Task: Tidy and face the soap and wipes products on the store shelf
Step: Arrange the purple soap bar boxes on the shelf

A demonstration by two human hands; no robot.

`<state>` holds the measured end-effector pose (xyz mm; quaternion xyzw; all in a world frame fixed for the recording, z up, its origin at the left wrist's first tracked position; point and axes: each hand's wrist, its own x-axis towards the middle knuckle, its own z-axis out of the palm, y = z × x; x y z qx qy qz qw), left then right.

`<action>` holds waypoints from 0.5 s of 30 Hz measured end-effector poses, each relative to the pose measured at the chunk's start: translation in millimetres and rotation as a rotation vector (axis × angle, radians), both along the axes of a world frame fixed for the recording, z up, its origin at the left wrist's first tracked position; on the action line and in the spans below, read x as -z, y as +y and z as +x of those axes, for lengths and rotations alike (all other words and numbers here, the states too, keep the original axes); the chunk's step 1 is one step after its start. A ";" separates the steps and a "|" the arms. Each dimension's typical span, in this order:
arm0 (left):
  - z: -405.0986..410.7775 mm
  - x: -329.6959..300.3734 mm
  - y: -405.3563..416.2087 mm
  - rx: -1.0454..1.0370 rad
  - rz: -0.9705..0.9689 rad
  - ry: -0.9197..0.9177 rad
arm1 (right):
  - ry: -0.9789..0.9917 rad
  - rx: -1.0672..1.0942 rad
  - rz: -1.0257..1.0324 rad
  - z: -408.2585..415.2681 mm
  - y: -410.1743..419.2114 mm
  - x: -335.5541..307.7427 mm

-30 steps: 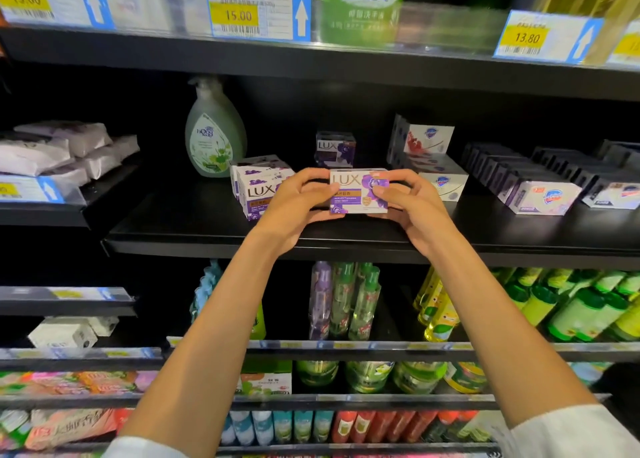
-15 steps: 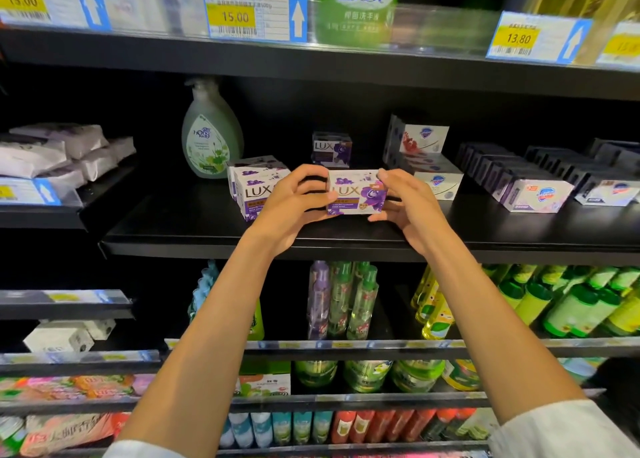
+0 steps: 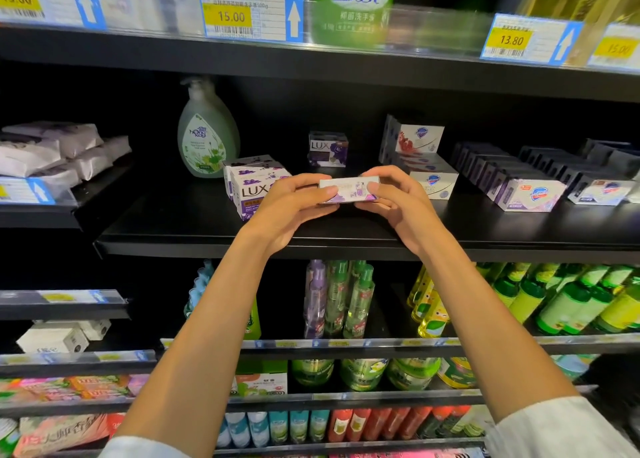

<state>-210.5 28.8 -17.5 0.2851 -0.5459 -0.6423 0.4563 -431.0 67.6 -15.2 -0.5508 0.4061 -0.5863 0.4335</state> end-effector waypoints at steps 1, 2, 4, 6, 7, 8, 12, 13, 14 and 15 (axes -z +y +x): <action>0.3 -1.0 0.5 -0.011 0.007 0.005 | 0.005 0.003 0.012 1.1 -0.8 -0.5; 0.6 -1.7 0.8 -0.020 0.012 0.001 | 0.004 0.013 0.031 2.7 -1.1 -1.2; 0.7 -2.2 0.9 -0.031 0.007 -0.015 | -0.019 0.024 0.083 6.4 -0.9 -3.4; 0.9 -1.3 0.3 -0.041 -0.007 -0.030 | -0.041 0.009 0.129 7.7 -0.4 -5.1; 1.2 -0.7 -0.2 -0.043 -0.020 -0.042 | -0.051 -0.001 0.140 7.4 -0.6 -5.6; 1.6 -0.3 -0.4 -0.041 -0.034 -0.054 | -0.062 -0.007 0.146 6.2 -0.9 -5.8; 2.2 -0.6 1.9 -0.008 -0.082 -0.097 | -0.066 -0.003 0.168 0.5 -2.5 -4.3; 1.8 -0.8 2.6 -0.001 -0.087 -0.095 | -0.052 0.001 0.160 -0.2 -2.8 -3.3; 1.5 -1.2 3.1 0.005 -0.083 -0.081 | -0.040 0.005 0.144 -0.8 -3.0 -2.4; 1.0 -1.7 3.8 0.010 -0.072 -0.060 | -0.035 0.011 0.125 -1.2 -3.2 -1.5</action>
